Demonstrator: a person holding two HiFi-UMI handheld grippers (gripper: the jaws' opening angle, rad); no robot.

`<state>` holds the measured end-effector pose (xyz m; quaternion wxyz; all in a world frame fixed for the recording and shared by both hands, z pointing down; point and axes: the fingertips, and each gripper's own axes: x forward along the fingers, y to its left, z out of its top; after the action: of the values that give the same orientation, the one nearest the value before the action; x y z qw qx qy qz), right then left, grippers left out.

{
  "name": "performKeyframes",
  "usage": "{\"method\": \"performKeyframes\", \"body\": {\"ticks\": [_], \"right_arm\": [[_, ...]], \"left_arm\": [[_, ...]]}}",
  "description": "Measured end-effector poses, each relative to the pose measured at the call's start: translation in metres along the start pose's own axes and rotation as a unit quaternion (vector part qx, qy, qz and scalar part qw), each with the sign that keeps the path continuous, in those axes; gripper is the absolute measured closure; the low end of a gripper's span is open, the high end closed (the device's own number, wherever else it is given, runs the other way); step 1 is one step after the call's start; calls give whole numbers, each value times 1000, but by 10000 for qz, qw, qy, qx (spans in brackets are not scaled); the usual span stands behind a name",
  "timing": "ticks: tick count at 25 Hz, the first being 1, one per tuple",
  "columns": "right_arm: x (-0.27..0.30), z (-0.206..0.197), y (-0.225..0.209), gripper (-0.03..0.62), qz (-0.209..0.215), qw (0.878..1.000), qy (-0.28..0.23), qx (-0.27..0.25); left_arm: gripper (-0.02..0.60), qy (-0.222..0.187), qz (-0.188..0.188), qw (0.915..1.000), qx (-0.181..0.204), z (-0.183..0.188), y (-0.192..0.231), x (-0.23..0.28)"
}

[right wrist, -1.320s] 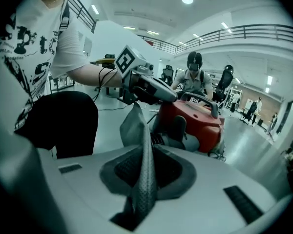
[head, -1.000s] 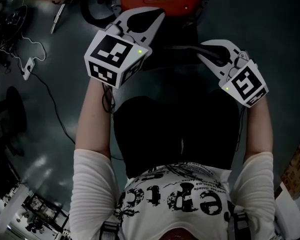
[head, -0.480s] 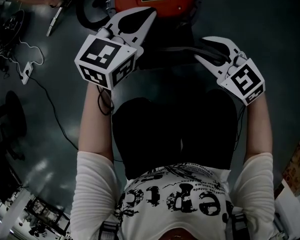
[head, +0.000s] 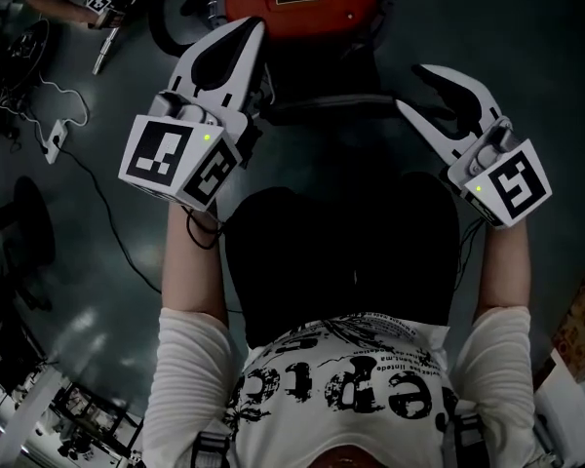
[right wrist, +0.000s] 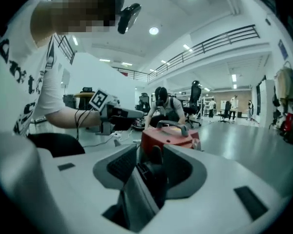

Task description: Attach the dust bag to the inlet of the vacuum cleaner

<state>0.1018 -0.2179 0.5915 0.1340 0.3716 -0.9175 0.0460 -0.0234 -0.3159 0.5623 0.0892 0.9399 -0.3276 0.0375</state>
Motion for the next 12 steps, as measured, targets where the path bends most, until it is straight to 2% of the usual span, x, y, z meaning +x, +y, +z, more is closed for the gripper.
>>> {"method": "performKeyframes", "body": {"ticks": [2,4,6,7,9,12], "right_arm": [[2,13,-9,428,-216,9997,-32,-73],[4,24,-21,440,-573,9983,-1,92],[-4,44,-33,518,-1015,9937,-54,481],[-11,58,-38,553,-1221,9902,-89,664],[-30,94,-41,569,-1527,9845,-116,853],[-63,162,-37,591,-1783,9809,-97,775]], "left_arm": [[580,-172,29,9997,-156,16,-12,-4],[579,-188,44,9993,-320,30,-23,-4],[580,-140,112,9984,-529,48,-31,-5],[580,-106,160,9978,-632,60,-35,-8],[580,-15,259,9966,-784,91,-44,-18],[580,66,458,9943,-956,154,-56,-40]]}}
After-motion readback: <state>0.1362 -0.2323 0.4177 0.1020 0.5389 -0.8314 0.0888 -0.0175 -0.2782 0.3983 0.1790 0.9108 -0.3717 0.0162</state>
